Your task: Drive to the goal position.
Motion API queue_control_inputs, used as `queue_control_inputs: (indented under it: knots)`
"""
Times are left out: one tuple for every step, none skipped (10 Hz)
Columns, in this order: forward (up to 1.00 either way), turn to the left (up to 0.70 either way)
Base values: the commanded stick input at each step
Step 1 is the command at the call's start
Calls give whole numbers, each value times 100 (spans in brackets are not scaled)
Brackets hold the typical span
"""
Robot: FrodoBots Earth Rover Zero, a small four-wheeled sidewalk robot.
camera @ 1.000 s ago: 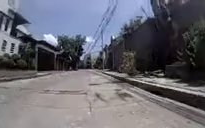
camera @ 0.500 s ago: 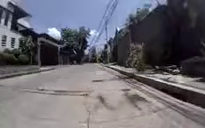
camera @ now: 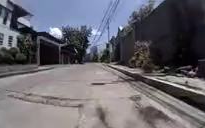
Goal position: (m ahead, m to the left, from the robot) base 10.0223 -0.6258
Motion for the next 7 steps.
queue_control_inputs:
  knots:
    - [100,5]
    - [100,5]
    - [100,5]
    - [100,5]
    - [100,5]
    - [100,15]
    - [100,28]
